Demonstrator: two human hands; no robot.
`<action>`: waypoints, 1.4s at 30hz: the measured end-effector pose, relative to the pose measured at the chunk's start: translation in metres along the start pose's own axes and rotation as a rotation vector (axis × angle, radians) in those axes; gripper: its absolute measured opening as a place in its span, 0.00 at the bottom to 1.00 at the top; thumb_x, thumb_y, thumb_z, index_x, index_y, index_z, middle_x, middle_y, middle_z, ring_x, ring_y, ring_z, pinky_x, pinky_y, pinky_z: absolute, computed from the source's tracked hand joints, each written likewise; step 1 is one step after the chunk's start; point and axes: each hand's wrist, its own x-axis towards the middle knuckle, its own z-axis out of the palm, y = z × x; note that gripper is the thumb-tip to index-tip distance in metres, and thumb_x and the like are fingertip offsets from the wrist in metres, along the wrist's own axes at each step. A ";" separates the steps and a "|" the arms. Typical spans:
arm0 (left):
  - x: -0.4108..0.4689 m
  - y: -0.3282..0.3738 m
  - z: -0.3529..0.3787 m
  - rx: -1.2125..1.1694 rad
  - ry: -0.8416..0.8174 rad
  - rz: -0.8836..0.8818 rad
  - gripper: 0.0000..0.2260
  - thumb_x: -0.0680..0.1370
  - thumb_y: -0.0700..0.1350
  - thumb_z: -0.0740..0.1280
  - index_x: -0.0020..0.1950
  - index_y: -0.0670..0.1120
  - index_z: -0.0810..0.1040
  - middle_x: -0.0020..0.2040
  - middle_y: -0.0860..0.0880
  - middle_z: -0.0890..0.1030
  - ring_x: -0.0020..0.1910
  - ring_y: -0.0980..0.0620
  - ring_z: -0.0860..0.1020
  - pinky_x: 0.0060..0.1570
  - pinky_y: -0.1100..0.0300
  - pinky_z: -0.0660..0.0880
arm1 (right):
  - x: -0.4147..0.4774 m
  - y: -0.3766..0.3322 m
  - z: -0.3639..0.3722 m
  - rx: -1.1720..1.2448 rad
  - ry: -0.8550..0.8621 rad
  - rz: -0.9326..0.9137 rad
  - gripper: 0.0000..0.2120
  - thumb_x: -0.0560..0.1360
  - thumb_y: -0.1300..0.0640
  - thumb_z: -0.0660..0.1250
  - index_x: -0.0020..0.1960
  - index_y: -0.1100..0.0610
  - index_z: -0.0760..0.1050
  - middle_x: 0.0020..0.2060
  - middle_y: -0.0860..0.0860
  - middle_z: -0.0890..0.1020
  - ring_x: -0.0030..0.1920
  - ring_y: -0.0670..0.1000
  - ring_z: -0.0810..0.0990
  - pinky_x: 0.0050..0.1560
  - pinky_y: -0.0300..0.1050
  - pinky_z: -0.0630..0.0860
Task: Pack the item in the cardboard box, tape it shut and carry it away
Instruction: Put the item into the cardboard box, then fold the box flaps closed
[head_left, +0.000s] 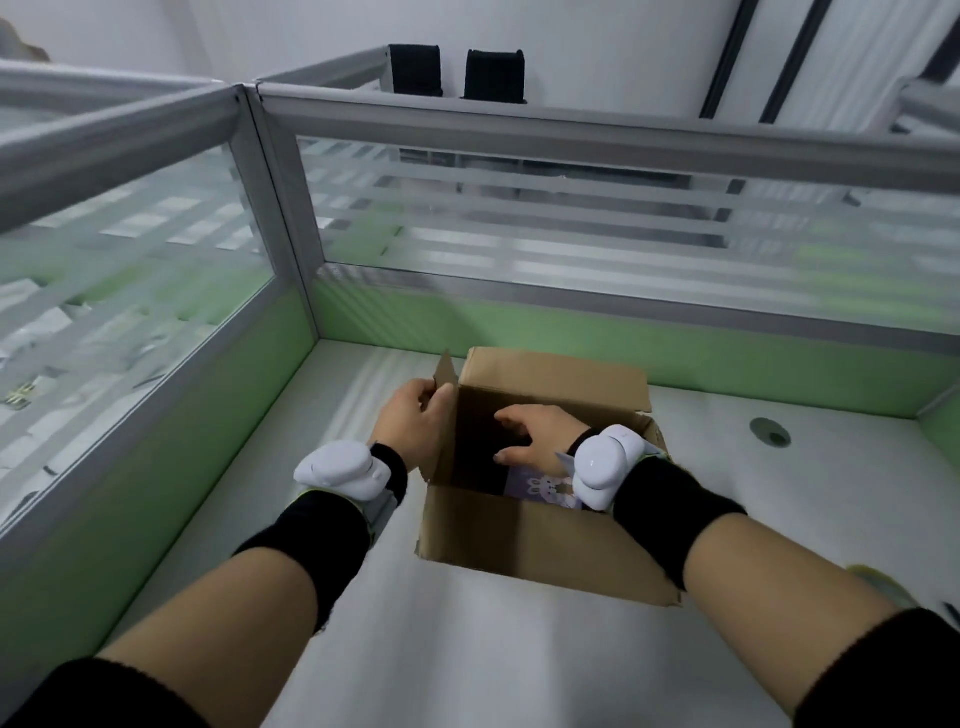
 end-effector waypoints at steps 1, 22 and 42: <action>-0.002 0.006 0.004 -0.018 -0.016 0.010 0.17 0.79 0.52 0.59 0.60 0.42 0.74 0.51 0.46 0.78 0.52 0.46 0.76 0.48 0.61 0.67 | -0.002 0.003 -0.002 -0.004 0.011 0.001 0.31 0.74 0.50 0.68 0.73 0.56 0.62 0.70 0.53 0.71 0.69 0.54 0.70 0.68 0.45 0.66; -0.044 0.083 0.119 0.306 -0.406 0.302 0.15 0.78 0.48 0.62 0.63 0.45 0.71 0.61 0.45 0.71 0.58 0.45 0.73 0.59 0.53 0.72 | -0.089 0.129 -0.028 0.197 0.230 0.322 0.25 0.75 0.51 0.67 0.69 0.58 0.68 0.66 0.56 0.75 0.66 0.55 0.74 0.67 0.47 0.69; -0.082 0.102 0.174 0.348 -0.492 0.296 0.14 0.77 0.46 0.63 0.62 0.45 0.72 0.59 0.46 0.73 0.56 0.45 0.75 0.57 0.53 0.73 | -0.105 0.187 0.041 0.641 0.091 0.577 0.24 0.81 0.52 0.52 0.57 0.73 0.74 0.57 0.67 0.78 0.58 0.65 0.77 0.57 0.50 0.73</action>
